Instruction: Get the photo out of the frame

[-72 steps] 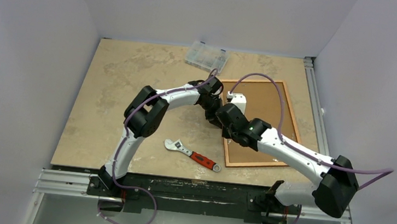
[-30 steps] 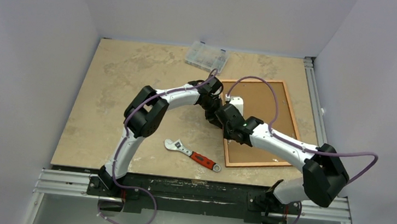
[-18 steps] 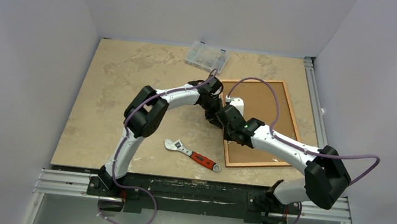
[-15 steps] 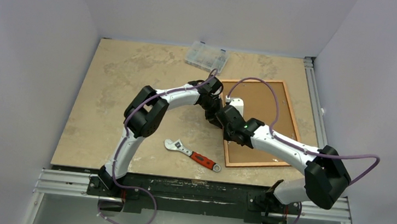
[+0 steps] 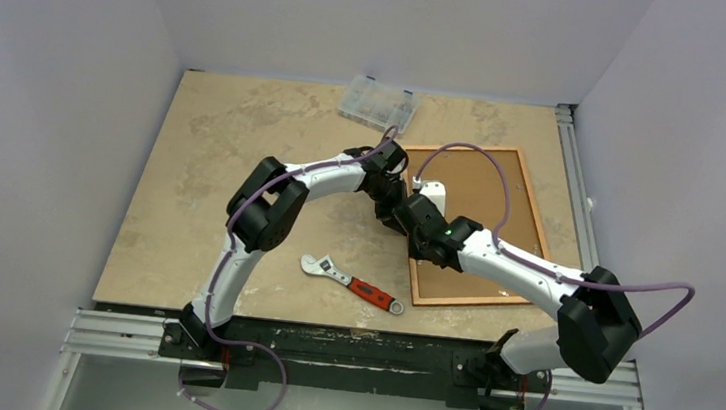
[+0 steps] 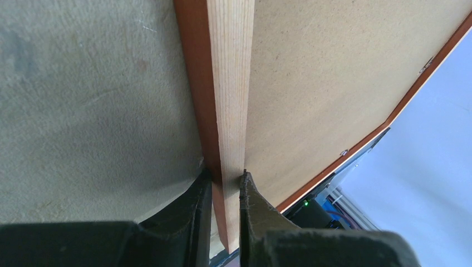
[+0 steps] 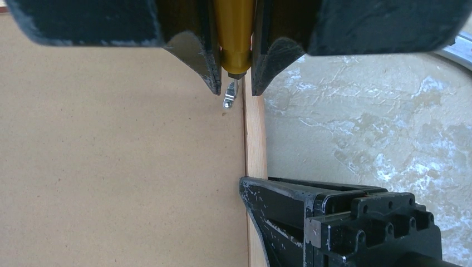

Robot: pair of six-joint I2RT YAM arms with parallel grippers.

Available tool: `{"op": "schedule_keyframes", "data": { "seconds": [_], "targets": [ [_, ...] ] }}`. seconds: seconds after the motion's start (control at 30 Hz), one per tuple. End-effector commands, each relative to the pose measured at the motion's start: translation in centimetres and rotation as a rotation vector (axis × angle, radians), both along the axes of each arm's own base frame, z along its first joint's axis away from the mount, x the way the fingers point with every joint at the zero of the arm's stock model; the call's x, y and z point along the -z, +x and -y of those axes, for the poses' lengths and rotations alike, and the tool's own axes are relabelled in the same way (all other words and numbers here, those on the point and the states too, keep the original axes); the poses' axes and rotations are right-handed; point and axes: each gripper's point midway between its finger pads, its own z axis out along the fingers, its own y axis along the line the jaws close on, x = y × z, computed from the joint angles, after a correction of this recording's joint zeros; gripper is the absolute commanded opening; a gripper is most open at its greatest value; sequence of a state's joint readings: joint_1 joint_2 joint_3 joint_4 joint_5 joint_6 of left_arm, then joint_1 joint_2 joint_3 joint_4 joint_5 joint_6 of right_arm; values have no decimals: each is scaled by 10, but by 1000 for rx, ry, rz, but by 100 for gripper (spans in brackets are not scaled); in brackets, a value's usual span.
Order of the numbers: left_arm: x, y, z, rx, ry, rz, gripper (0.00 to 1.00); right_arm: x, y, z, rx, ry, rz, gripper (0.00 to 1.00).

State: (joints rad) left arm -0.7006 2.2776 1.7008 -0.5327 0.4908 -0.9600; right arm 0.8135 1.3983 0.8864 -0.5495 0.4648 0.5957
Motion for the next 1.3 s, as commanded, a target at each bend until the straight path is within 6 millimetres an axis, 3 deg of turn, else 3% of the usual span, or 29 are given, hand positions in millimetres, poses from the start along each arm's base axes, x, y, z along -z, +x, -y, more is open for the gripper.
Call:
{"op": "schedule_keyframes", "data": {
  "seconds": [0.0, 0.23, 0.37, 0.6, 0.73, 0.83, 1.0, 1.13, 1.27],
  "targets": [
    [41, 4, -10, -27, 66, -2, 0, 9, -24, 27, 4, -119, -94, 0],
    [40, 4, -9, -25, 63, -3, 0, 4, -28, 27, 9, -108, -87, 0],
    [36, 6, -7, -11, 47, 10, 2, -18, -28, 30, 28, -62, -36, 0],
    [0, 12, 4, 31, -50, 105, 39, -84, -38, 55, 89, 55, 124, 0],
    [-30, 9, 5, 51, -87, 159, 50, -104, -43, 65, 114, 132, 199, 0],
    [-39, -4, 2, 68, -81, 181, 56, -111, -46, 70, 133, 159, 224, 0],
    [-34, -39, 5, 107, -40, 190, 58, -115, -47, 71, 132, 176, 237, 0],
    [-23, -66, 7, 128, 29, 204, 55, -119, -48, 72, 128, 198, 253, 0],
    [-2, -88, 9, 111, 76, 154, 43, -120, -49, 71, 124, 215, 262, 0]
  ]
}}
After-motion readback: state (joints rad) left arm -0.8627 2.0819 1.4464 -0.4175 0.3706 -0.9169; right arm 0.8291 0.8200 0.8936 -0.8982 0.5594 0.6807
